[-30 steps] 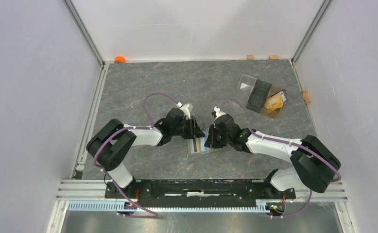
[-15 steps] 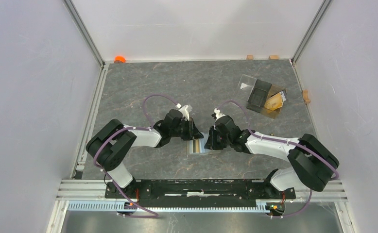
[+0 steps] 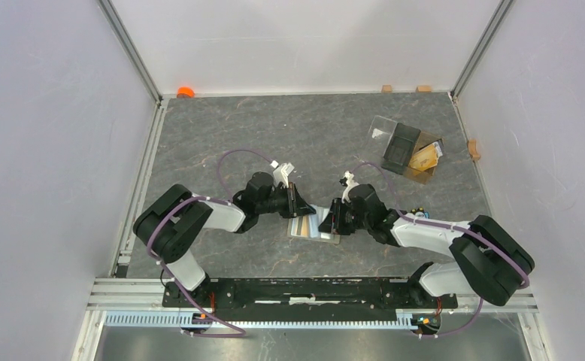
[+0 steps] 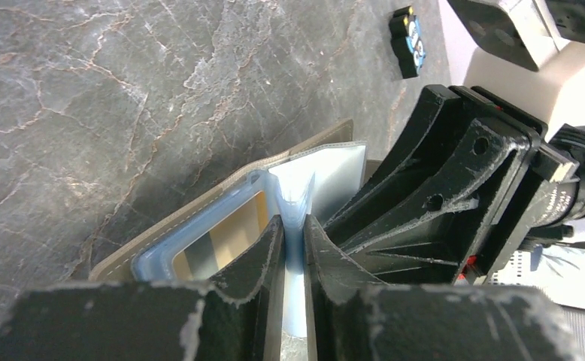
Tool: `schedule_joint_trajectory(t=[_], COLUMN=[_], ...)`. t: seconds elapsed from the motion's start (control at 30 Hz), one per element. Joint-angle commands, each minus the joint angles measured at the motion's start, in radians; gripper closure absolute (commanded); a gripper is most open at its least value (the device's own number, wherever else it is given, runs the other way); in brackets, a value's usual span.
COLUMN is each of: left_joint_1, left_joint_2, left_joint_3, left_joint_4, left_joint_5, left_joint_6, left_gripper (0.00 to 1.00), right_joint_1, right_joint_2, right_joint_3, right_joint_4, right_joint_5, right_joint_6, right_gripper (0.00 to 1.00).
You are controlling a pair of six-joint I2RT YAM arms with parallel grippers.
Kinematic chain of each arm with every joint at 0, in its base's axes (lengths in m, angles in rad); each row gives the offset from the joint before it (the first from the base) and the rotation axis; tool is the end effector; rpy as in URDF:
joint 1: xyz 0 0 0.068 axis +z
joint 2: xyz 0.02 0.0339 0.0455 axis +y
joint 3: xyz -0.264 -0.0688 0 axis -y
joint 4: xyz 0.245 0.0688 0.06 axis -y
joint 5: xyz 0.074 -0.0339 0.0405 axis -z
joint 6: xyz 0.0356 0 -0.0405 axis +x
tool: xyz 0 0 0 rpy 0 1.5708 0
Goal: Put the credit cards into the card holder
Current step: Turn over the card slot in the card holder.
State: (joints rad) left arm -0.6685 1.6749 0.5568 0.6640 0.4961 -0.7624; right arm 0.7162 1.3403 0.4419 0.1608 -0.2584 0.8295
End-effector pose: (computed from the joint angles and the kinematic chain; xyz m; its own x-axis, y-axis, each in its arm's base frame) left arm 0.2274 -0.2012 0.1358 -0.8573 -0.0969 -0.5057 0.3992 0.4951 -0.7717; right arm 0.1747 0.1641 0.1433 -0.9159 0.1482 -0.3730 -0.1508 0.7343 0.6619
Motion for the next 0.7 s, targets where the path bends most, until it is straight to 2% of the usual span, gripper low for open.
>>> schedule_joint_trajectory(t=[0.0,0.27,0.43,0.5,0.6,0.67], left_joint_1=[0.01,0.01,0.01,0.01,0.013,0.021], left_joint_2=[0.012,0.017,0.016,0.013,0.006,-0.008], left_joint_3=[-0.014,-0.025,-0.029,-0.032,-0.032,-0.031], left_joint_4=[0.129,0.158,0.166,0.169,0.16,0.125], left_joint_5=[0.062,0.076,0.078,0.078,0.075,0.067], left_joint_6=[-0.04,-0.051,-0.053,-0.054,-0.047,-0.027], left_gripper=[0.81,0.81,0.81,0.81,0.76,0.68], right_joint_1=[-0.017,-0.023,-0.023,-0.023,-0.025,-0.029], right_joint_2=[-0.024,-0.004,0.021,0.03,0.036,0.031], right_joint_3=[-0.025,-0.048,-0.056,-0.057,-0.07,-0.077], right_joint_4=[0.121,0.212,0.271,0.288,0.289,0.264], right_joint_5=[-0.049,-0.094,-0.115,-0.12,-0.121,-0.11], right_joint_6=[0.038,0.062,0.075,0.084,0.099,0.105], right_gripper=[0.73,0.68,0.69,0.74,0.96,1.0])
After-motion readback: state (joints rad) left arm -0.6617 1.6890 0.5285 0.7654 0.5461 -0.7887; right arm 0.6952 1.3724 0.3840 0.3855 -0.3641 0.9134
